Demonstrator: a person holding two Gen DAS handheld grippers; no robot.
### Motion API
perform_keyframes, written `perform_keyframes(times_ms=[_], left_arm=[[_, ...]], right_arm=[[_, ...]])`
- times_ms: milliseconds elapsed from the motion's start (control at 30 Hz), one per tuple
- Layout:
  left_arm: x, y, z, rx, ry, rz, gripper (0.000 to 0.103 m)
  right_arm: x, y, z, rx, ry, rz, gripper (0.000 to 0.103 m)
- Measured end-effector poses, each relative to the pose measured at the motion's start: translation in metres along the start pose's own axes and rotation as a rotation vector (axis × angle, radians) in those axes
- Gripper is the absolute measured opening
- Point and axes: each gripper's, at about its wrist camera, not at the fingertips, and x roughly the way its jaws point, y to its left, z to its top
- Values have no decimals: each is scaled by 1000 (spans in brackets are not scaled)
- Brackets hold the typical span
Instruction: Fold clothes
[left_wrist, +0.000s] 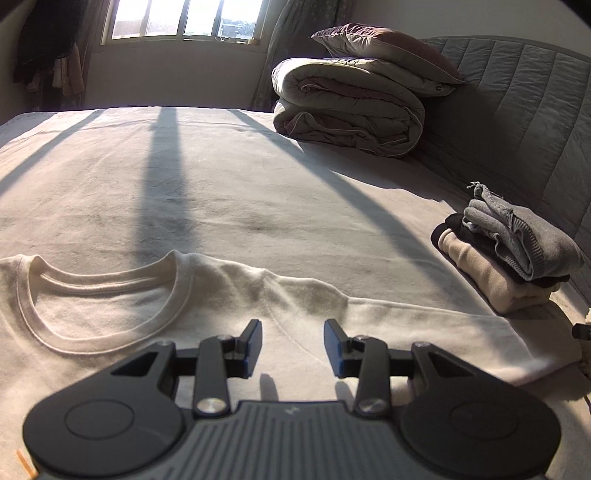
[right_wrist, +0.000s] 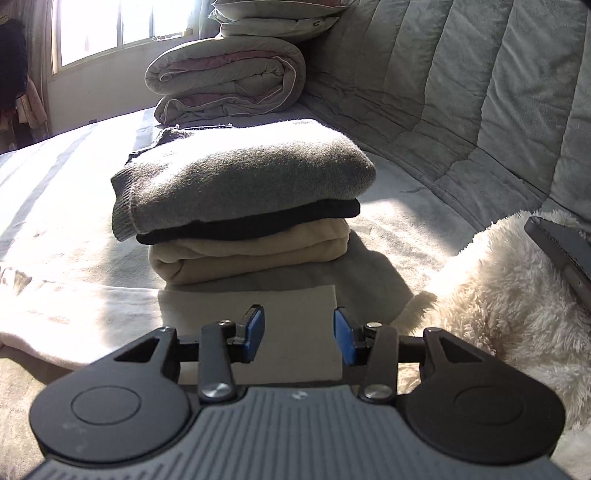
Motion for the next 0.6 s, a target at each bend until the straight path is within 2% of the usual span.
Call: perform_keyframes(times_ms=[100,167,233,300,467,600], left_arm=[[-4,-7,-4,4,27,-65,39],[2,-9,-10,16,94,-72,40],[0,-8,-16,34,100,-54,40],[-11,0,-17,8,85,-32,40],[-43,28,-14,-25,59,-2,40],[-78,59,-10,-25,41,61,41]], right_arm=[[3,16,-7,-40,17,26,46],[8,22,-14,-53,49,27,46],[13,24,-24,-50,84,29,46],[15,26,-31,-47,110,36,46],[0,41,-23,-54,105,70,46],[-12,58,-15,-69,94,101,46]])
